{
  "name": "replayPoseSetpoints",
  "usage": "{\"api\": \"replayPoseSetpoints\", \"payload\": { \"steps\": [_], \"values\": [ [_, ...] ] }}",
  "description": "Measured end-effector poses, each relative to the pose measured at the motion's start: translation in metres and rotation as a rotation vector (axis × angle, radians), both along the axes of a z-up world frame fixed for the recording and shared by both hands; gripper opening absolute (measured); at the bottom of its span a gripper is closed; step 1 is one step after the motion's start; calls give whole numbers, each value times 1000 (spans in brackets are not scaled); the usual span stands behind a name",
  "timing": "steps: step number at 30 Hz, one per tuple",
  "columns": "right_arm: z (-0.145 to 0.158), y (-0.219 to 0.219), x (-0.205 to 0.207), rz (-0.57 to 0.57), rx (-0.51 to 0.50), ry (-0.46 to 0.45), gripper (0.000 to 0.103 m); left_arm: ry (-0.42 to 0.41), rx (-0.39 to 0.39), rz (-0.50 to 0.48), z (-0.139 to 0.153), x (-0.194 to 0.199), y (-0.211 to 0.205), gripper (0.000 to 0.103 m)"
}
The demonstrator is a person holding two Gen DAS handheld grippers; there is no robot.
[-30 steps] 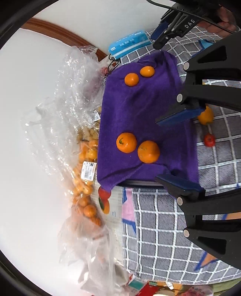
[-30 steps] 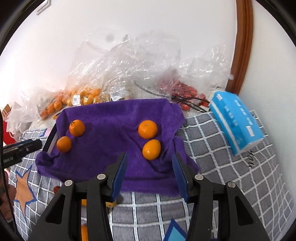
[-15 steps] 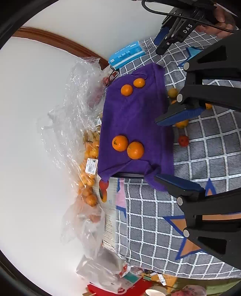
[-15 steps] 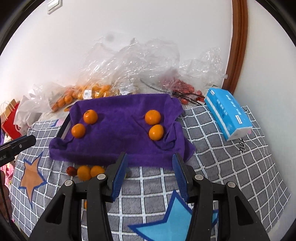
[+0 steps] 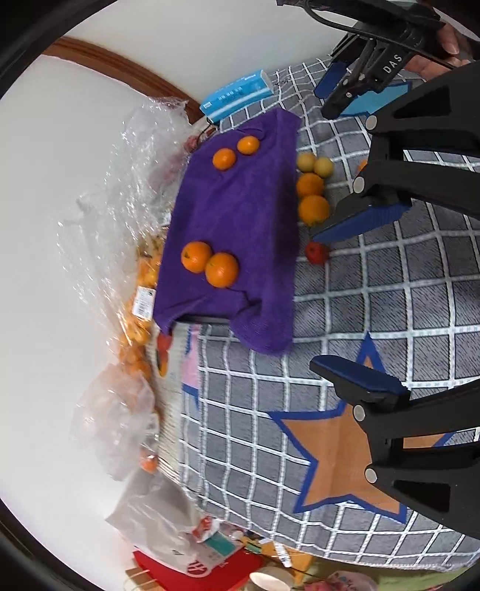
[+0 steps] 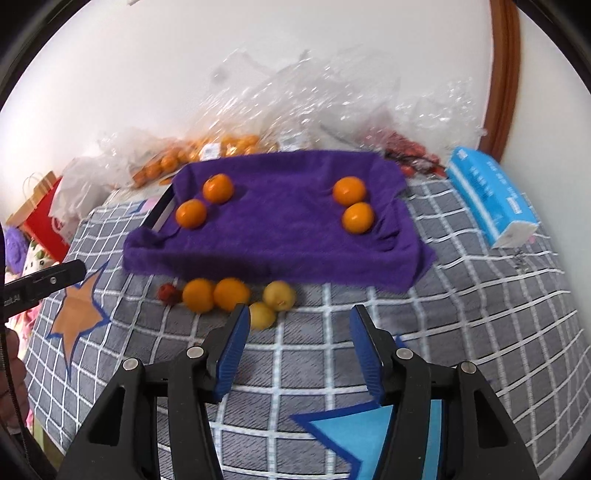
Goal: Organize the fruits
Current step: 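Withdraw both open tools from the towel toward the loose fruits, then grasp a large orange on the bed cover with the right tool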
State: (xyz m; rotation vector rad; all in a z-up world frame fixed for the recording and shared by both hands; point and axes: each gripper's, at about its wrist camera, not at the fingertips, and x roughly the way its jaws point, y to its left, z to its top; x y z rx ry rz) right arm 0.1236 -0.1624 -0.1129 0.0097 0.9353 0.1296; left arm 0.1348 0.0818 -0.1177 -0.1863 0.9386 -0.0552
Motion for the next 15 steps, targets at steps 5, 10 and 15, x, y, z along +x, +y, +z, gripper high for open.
{"api": "replayPoseSetpoints", "payload": {
  "steps": [5, 10, 15],
  "values": [
    [-10, 28, -10, 77, 13, 0, 55, 22, -4, 14, -12, -6, 14, 61],
    [-24, 51, -18, 146, -14, 18, 55, 30, 2, 26, -22, -10, 26, 61],
    [-39, 62, -17, 171, -29, 70, 50, 47, -4, 33, -30, -13, 32, 61]
  ]
}}
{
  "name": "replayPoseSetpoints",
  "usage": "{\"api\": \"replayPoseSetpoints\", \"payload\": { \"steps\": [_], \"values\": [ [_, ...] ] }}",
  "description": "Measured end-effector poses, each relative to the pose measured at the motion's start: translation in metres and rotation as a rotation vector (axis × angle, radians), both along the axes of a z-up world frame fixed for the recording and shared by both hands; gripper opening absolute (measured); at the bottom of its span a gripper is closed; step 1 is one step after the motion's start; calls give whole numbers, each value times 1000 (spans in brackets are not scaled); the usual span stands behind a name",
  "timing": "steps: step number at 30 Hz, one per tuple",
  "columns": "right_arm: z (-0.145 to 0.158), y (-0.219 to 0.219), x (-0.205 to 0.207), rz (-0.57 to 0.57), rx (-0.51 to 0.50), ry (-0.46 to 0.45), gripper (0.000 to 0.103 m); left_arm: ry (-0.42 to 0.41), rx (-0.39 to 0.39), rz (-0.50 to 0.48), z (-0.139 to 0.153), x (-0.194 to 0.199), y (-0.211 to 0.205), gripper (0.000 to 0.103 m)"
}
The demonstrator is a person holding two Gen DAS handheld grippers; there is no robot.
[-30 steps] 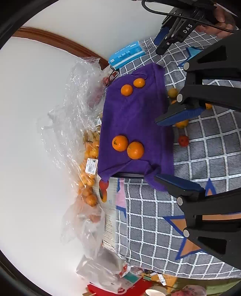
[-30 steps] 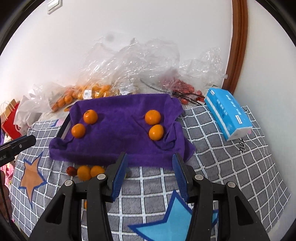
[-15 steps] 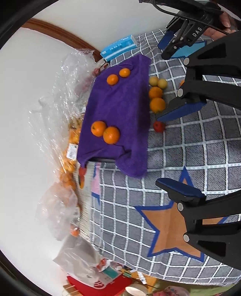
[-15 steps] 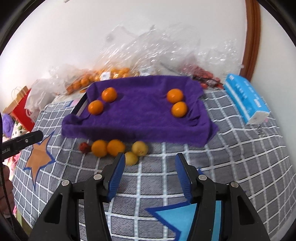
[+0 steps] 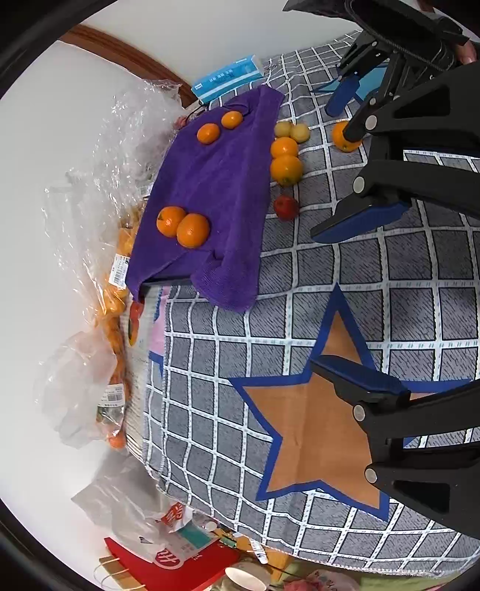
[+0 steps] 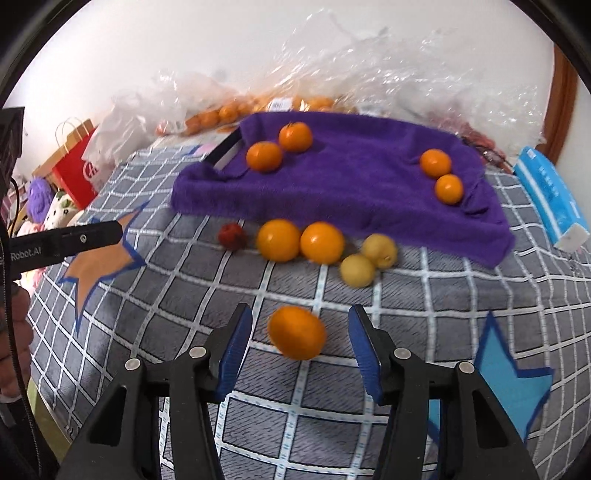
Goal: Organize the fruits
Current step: 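Grasp a large orange on the bed cover with the right tool, then grasp the small red fruit with the left tool while the right tool holds the orange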
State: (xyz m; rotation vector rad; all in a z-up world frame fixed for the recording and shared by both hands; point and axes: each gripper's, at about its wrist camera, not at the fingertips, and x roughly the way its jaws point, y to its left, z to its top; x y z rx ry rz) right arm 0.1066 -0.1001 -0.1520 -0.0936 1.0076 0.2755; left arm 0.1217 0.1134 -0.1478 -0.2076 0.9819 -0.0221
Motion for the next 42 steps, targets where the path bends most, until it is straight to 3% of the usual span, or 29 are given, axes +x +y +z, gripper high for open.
{"api": "replayPoseSetpoints", "payload": {
  "steps": [3, 6, 13, 27, 42],
  "values": [
    [-7, 4, 2, 15, -25, 20, 48, 7, -2, -1, -3, 1, 0, 61],
    [-15, 4, 4, 20, -29, 44, 36, 10, -2, -11, -4, 2, -3, 61],
    [-5, -14, 1, -6, -3, 4, 36, 11, 9, -56, -5, 9, -25, 61],
    [11, -83, 13, -200, -2, -38, 36, 37, 6, -116, -14, 31, -65, 61],
    [5, -96, 35, -228, -17, -24, 36, 85, -16, -136, -30, 61, -77, 59]
  ]
}}
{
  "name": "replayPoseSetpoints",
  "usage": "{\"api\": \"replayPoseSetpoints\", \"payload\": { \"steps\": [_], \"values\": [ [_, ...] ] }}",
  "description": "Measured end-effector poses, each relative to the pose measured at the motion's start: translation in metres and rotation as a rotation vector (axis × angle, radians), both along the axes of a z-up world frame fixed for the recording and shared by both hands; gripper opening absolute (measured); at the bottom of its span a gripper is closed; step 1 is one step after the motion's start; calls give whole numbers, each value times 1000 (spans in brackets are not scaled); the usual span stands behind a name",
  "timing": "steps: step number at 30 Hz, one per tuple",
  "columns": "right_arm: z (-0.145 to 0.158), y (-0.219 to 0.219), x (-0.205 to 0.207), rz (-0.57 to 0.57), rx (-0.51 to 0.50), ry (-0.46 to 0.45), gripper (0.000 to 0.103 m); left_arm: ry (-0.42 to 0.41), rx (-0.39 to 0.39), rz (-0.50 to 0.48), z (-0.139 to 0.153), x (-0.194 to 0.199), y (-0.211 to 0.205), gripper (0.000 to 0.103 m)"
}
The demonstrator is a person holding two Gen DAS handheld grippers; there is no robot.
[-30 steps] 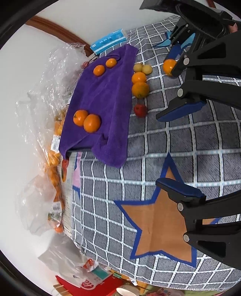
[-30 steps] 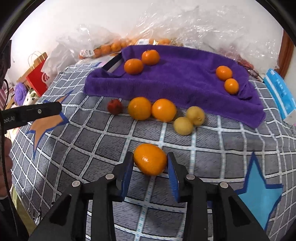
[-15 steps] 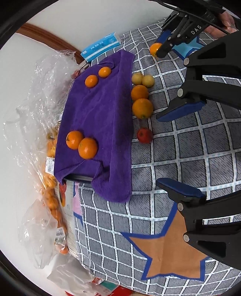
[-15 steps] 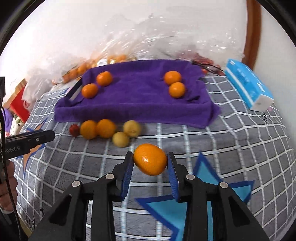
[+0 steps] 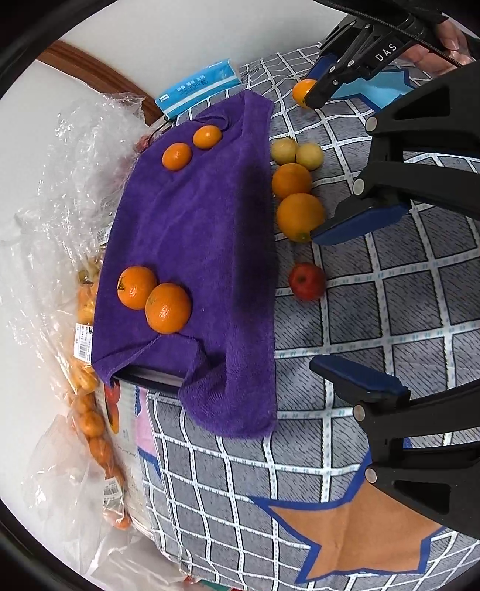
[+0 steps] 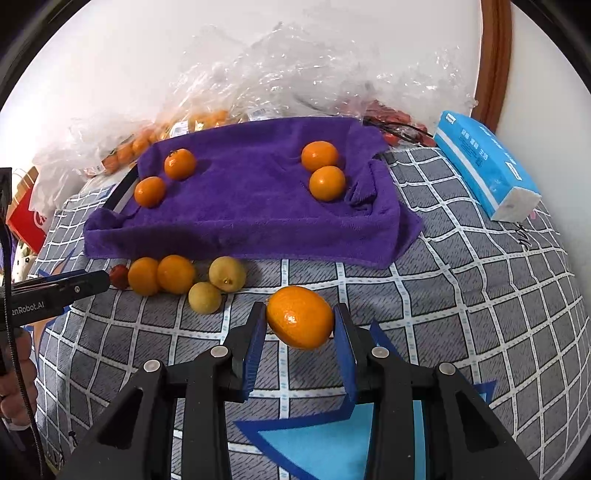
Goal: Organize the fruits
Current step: 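Grasp the small red fruit with the left tool while the right tool holds the orange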
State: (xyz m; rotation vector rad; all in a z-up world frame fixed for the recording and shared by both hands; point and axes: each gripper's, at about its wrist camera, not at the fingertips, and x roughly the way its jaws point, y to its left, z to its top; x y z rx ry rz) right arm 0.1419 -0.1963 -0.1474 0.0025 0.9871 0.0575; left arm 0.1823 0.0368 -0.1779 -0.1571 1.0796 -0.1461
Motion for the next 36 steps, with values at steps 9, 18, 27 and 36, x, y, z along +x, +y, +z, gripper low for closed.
{"api": "replayPoseSetpoints", "payload": {
  "steps": [9, 18, 27, 36],
  "values": [
    [-4, -5, 5, -1, -9, 14, 36, 15, -5, -4, -9, 10, -9, 50],
    [-7, -9, 8, -11, -13, 27, 36, 10, 16, -32, -14, 15, -17, 34],
    [3, -4, 3, -11, -23, 5, 36, 16, -17, -52, -11, 11, -17, 24],
    [28, 3, -3, -2, -28, -52, 36, -21, -30, -25, 12, 0, -7, 24]
  ]
}}
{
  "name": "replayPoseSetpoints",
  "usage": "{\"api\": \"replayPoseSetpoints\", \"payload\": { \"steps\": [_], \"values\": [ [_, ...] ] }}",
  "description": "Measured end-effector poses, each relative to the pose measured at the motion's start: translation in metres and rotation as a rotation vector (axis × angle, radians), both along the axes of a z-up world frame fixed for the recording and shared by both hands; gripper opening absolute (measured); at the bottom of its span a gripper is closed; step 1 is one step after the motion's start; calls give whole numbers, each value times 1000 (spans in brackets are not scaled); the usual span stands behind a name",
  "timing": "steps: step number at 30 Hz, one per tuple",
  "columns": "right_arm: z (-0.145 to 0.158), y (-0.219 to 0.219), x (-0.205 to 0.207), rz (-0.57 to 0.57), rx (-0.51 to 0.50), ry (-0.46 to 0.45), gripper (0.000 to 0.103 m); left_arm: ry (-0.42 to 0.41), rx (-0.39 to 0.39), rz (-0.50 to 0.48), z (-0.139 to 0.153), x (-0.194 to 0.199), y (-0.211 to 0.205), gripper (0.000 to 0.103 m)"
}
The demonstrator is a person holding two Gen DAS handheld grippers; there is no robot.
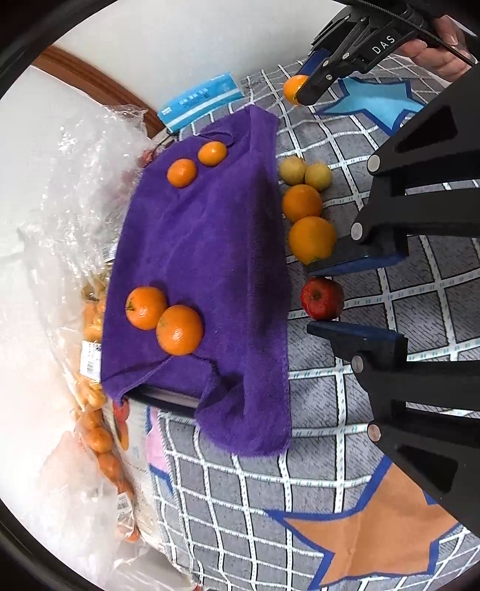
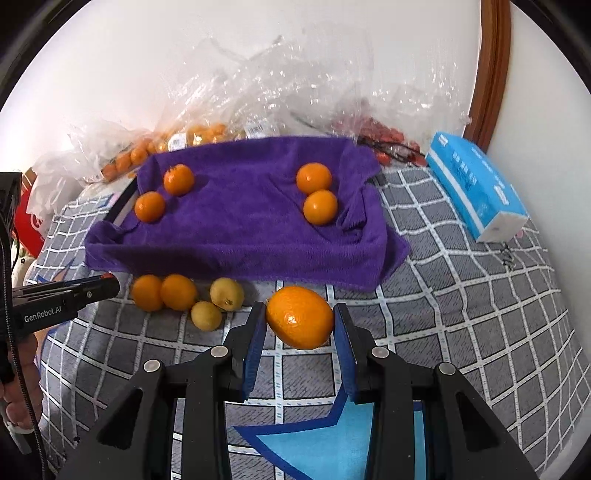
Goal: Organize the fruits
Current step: 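Grasp the small red fruit with the left tool while the right tool holds the orange, then carry both held fruits over the purple towel and lower them onto it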
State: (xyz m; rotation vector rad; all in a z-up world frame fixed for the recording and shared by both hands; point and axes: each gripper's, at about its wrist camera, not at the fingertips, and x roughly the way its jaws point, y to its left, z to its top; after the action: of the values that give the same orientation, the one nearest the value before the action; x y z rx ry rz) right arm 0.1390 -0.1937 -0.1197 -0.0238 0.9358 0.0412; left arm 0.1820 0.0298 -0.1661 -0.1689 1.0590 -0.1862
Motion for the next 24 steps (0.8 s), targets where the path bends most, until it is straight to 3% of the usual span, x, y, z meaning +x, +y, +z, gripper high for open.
{"api": "replayPoseSetpoints", "payload": {
  "steps": [14, 24],
  "values": [
    [45, 4, 11, 9, 21, -89, 36, -112, 7, 38, 62, -14, 12, 24],
    [69, 10, 18, 31, 19, -140, 36, -162, -41, 47, 90, -13, 19, 24]
  ]
}}
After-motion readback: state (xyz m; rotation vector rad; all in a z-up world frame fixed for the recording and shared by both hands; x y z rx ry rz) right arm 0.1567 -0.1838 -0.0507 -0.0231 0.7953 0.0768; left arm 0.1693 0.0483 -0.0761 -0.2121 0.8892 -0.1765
